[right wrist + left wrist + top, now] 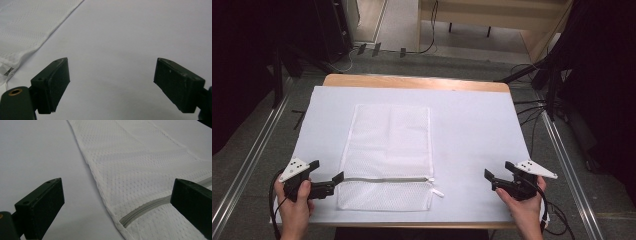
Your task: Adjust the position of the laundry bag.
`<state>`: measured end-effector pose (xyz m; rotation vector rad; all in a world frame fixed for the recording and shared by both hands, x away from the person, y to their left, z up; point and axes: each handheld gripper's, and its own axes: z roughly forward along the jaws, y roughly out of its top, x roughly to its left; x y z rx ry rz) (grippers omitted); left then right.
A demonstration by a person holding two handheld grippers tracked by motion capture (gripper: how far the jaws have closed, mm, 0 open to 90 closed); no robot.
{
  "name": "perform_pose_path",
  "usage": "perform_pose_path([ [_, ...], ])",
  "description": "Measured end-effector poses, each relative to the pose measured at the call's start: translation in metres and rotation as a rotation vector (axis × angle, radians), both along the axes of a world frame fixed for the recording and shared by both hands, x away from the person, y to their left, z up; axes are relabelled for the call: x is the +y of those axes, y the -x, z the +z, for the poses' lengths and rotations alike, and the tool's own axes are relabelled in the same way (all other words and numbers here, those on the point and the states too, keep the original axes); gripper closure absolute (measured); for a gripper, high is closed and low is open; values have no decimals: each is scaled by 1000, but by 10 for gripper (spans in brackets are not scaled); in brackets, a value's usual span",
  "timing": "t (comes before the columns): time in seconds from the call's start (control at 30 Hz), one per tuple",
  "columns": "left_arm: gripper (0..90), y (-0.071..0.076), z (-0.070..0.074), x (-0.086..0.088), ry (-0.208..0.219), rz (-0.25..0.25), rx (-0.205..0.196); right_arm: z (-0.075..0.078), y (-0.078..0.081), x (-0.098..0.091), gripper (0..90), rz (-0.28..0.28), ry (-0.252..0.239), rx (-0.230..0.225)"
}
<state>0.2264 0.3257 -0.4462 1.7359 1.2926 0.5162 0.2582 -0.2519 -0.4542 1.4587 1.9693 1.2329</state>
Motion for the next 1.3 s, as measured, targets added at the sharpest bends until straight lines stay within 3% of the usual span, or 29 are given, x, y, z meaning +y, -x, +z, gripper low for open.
perform_pose_path([
  [0.03, 0, 1, 1, -1, -2, 1, -3, 1, 1, 2, 147, -1, 2, -7],
  [0.17, 0, -1, 1, -3, 0, -16, -10, 0, 3, 18, 332, 15, 28, -40],
  [0.3, 0, -4, 1, -4, -23, -23, -6, -2, -1, 38, 451, 102, 21, -18],
  [0.4, 0, -4, 1, -4, -20, -20, -5, -3, -7, 56, 487, 152, 22, 6],
  [0.5, 0, -5, 0, -3, -10, -18, -2, -2, -17, 73, 512, 161, 35, 23],
  [0.67, 0, -7, -1, 0, -9, -11, 17, 1, -36, 100, 558, 176, -8, 55],
  [0.9, 0, -7, -2, 1, -13, -10, 24, 5, -56, 135, 579, 197, 34, 88],
  [1.07, 0, -6, -1, 2, -5, -7, 20, -1, -70, 154, 582, 204, 34, 151],
  [1.3, 0, -6, -1, 2, -1, -13, 17, -14, -79, 176, 562, 149, 71, 191],
])
